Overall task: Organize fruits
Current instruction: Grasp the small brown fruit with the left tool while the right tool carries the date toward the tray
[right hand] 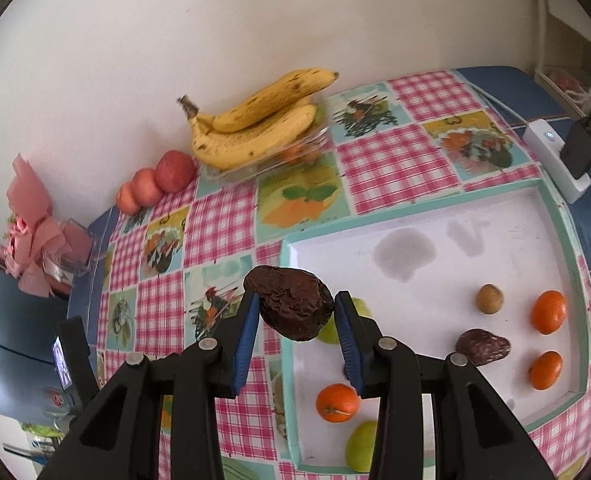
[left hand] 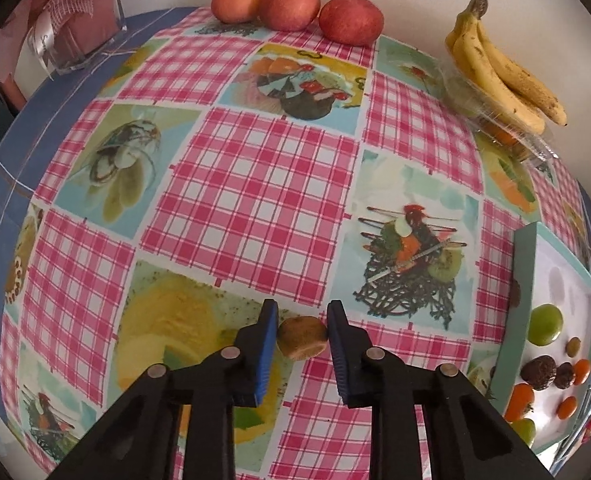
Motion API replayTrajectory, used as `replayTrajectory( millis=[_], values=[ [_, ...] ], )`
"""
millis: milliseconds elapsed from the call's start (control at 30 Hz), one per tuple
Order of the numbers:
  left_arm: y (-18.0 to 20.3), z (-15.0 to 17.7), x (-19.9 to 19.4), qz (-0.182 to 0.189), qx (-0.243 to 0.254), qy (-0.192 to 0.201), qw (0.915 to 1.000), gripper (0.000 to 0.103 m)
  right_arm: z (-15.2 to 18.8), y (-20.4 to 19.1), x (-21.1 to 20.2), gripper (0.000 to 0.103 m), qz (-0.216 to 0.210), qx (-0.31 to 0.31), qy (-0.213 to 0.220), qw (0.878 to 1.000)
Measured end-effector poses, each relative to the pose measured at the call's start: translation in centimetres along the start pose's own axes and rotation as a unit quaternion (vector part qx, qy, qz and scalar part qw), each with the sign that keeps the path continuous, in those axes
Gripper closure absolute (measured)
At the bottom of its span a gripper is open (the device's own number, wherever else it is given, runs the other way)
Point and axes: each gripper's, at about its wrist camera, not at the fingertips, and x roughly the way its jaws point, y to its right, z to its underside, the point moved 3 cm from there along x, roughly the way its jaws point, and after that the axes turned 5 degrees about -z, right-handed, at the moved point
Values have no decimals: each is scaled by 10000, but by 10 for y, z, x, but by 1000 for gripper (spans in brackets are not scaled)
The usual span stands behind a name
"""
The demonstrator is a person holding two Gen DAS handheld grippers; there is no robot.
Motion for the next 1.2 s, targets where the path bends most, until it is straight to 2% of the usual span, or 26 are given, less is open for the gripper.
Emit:
replayTrajectory(
  millis=[267, 400, 533, 833, 1033, 1200],
  values=[
    [28, -6, -47, 389, 215, 509, 9977, 76, -9, 40, -26, 63, 175, 418, 320, 9985],
    [58, -5, -74, 695, 548, 769, 9931, 76, -13, 63, -40, 63, 277, 640, 486, 9964],
    [100, 0, -89, 824, 1053, 938, 9866, 76, -17, 86, -55, 63, 465, 812, 672, 9933],
    [182, 1, -73, 1071, 1824, 903, 9732, 76, -27, 111, -51, 63, 687, 922, 670, 9911],
    [213, 0, -40, 1148, 2040, 735, 9694, 76, -33, 122, -35, 63, 847, 896, 563, 9908],
    [223, -2, -21, 1163, 2069, 667, 9691, 76, -36, 128, -17, 63, 980, 844, 427, 9907]
  ],
)
